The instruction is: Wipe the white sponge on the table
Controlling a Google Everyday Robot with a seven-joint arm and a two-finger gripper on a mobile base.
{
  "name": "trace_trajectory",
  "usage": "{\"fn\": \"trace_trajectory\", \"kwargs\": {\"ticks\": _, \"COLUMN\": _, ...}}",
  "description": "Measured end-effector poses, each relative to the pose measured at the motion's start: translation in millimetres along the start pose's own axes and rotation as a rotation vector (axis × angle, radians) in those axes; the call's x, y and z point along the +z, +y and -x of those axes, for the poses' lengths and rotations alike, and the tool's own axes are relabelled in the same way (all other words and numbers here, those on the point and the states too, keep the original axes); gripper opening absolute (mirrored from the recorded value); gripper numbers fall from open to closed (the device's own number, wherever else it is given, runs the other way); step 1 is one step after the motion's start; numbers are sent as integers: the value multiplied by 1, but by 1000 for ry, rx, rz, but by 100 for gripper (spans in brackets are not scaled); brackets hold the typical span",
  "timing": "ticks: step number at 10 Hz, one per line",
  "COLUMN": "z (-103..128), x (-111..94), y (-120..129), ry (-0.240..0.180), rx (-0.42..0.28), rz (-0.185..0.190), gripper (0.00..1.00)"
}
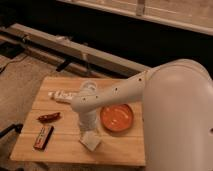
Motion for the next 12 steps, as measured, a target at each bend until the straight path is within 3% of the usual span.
{"fn": "trace_trajectory", "kwargs": {"ticks": 5, "z": 17, "x": 10, "y": 1, "ry": 1, "rx": -28, "rz": 20, "gripper": 65}}
{"fn": "trace_trajectory", "kwargs": {"ticks": 10, "z": 26, "x": 32, "y": 4, "ry": 35, "rx": -52, "rz": 22, "gripper": 65}}
{"fn": "trace_trajectory", "kwargs": {"ticks": 11, "z": 27, "x": 36, "y": 3, "ry": 46, "rx": -54, "rz": 22, "gripper": 62}}
{"fn": "trace_trajectory", "kwargs": {"ticks": 12, "z": 28, "x": 39, "y": 4, "ry": 56, "rx": -61, "rz": 24, "gripper": 50}}
